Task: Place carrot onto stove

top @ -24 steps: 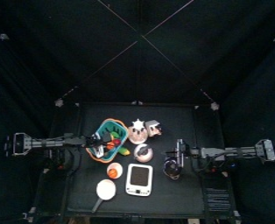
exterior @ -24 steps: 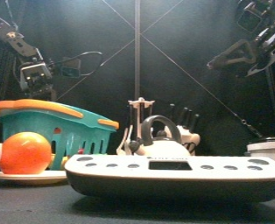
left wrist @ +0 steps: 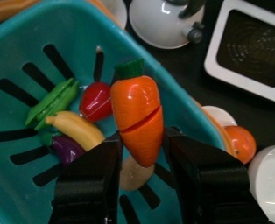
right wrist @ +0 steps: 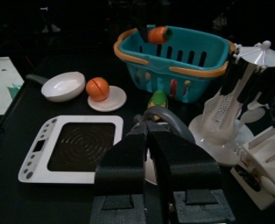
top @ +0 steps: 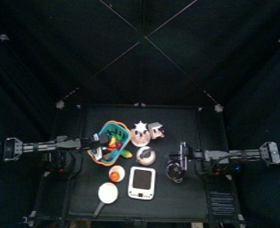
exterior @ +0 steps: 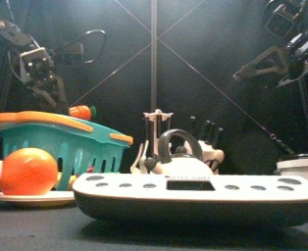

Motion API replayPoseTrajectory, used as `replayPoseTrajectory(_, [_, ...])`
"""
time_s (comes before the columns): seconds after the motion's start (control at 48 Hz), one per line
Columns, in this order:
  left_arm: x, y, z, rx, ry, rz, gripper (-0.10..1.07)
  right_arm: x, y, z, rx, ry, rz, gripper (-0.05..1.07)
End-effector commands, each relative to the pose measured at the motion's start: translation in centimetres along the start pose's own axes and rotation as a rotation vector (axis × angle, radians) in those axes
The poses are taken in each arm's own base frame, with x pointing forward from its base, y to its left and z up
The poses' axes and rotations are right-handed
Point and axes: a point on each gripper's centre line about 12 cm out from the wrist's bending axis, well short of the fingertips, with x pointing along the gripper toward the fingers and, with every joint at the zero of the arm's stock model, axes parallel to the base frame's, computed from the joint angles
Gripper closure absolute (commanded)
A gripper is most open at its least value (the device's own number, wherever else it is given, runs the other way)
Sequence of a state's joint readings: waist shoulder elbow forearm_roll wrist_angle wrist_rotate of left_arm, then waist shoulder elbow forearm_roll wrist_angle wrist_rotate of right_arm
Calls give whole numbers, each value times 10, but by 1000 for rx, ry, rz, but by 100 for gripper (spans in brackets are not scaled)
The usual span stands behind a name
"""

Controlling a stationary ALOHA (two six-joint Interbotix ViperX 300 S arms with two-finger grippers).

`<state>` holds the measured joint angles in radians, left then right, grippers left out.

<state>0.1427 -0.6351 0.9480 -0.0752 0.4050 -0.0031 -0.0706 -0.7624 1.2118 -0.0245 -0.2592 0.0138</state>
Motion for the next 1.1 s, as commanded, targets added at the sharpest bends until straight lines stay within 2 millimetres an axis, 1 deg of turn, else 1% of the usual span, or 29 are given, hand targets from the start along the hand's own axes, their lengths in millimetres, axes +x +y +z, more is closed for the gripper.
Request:
replayPoseTrajectory(0.0, [-4, -18, 22, 42, -104, -55, 46, 1, -1, 4, 1, -8, -3, 99])
replayPoseTrajectory(0.125, [4, -34, 31, 78, -137, -97, 46, 1, -1, 4, 1, -2, -3, 99])
replayPoseTrajectory(0.208, [13, -41, 37, 96, -124, -110, 46, 1, -1, 3, 1, 3, -5, 99])
replayPoseTrajectory(0.479, [51, -63, 59, 184, -57, -133, 46, 1, -3, -1, 4, 32, -14, 99])
replayPoseTrajectory(0.625, [81, -74, 69, 219, -12, -140, 45, 1, -4, -3, 8, 52, -17, 99])
replayPoseTrajectory(0.729, [101, -83, 71, 267, 53, -146, 43, 0, -4, -6, 11, 71, -17, 99])
replayPoseTrajectory(0.854, [121, -86, 71, 332, 135, -143, 39, 0, -4, -10, 13, 98, -18, 99])
replayPoseTrajectory(0.958, [135, -92, 73, 389, 167, -153, 35, 0, -4, -13, 14, 114, -18, 99])
replayPoseTrajectory(1.083, [146, -98, 78, 430, 162, -169, 33, -1, -4, -15, 19, 126, -19, 99])
